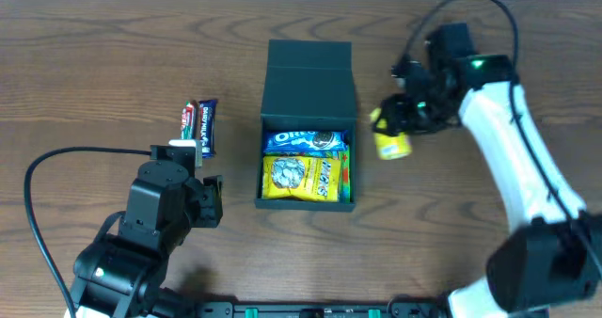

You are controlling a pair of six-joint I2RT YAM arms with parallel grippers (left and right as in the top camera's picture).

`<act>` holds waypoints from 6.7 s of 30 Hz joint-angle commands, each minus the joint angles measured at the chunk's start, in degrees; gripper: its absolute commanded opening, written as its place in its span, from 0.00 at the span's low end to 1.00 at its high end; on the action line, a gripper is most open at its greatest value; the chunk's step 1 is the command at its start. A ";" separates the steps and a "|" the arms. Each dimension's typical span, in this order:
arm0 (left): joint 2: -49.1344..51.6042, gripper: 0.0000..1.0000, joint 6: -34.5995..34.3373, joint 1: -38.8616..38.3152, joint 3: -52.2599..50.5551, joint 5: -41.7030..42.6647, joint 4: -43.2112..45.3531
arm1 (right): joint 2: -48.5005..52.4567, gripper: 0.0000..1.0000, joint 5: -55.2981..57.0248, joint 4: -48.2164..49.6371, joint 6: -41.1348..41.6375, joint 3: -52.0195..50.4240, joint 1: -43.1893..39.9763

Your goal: Pack container

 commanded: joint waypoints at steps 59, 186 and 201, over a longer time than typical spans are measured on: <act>21.97 0.60 12.11 0.59 -0.28 -11.85 13.42 | -27.21 0.52 9.75 8.37 13.40 -9.11 20.81; 34.42 0.06 54.58 8.66 13.46 4.50 15.69 | -49.77 0.70 24.90 -1.38 9.27 -9.90 9.18; 35.12 0.06 75.03 -14.95 13.44 7.96 2.01 | -55.39 0.77 24.41 -3.43 9.27 -9.86 9.18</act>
